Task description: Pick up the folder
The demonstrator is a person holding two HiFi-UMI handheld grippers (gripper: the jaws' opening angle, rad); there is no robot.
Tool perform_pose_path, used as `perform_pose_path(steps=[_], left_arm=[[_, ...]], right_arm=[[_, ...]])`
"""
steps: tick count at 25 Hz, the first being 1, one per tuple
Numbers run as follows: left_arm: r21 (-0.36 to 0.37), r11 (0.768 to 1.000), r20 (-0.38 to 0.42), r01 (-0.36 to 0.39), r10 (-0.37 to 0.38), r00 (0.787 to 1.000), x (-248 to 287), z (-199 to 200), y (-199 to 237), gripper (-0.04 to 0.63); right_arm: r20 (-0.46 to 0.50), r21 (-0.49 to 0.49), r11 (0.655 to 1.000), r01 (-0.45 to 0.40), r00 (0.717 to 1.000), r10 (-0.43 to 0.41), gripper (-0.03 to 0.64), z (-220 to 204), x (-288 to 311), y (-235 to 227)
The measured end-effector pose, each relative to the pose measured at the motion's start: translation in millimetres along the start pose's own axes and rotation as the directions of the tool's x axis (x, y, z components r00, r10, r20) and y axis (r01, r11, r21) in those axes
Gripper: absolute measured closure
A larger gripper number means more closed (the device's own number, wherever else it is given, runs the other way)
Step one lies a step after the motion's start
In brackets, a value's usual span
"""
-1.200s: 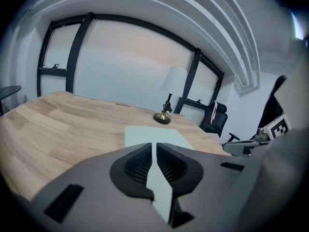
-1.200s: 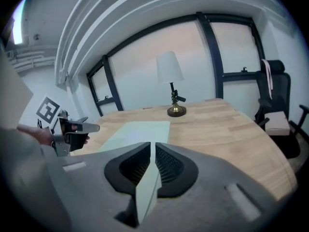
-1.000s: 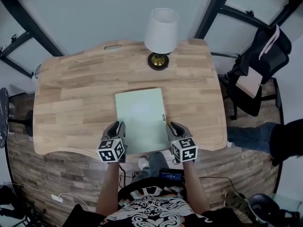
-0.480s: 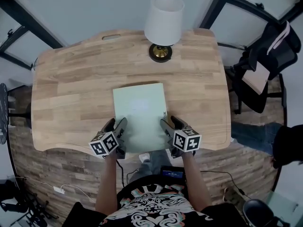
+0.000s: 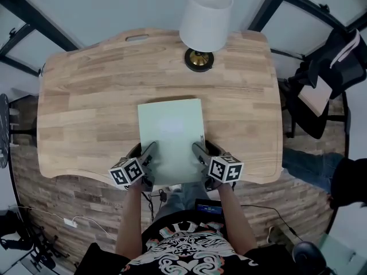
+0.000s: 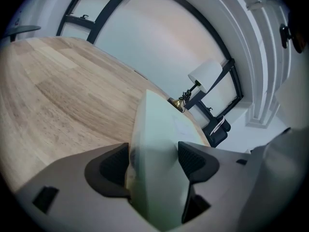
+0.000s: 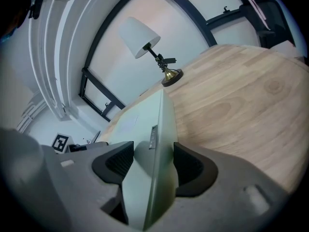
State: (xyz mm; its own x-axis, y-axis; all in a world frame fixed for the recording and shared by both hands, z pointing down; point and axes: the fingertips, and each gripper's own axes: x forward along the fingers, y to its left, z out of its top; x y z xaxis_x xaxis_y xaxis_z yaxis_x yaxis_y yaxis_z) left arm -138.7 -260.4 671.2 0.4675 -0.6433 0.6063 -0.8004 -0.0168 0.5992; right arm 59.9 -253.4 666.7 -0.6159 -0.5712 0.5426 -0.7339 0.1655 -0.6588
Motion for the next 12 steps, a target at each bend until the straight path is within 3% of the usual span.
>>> perform_pose_path(steps=[3,12], left_arm=[[-0.034,0.999,-0.020,0.018,-0.019,1.000,2.9,-3.6,3.3,0.294],[-0.042,0.999,-0.014,0.019,-0.019,1.000,1.2,-4.8,1.7,0.294]], right_arm=[[-0.006,0.001,1.000,0.011,1.000,-0.011,0.373,-2.2,2.0,-1.5],[-0.028,-0.008,1.000,0.020,0.999,-0.020,0.373,-2.4,2.8,-0.9]])
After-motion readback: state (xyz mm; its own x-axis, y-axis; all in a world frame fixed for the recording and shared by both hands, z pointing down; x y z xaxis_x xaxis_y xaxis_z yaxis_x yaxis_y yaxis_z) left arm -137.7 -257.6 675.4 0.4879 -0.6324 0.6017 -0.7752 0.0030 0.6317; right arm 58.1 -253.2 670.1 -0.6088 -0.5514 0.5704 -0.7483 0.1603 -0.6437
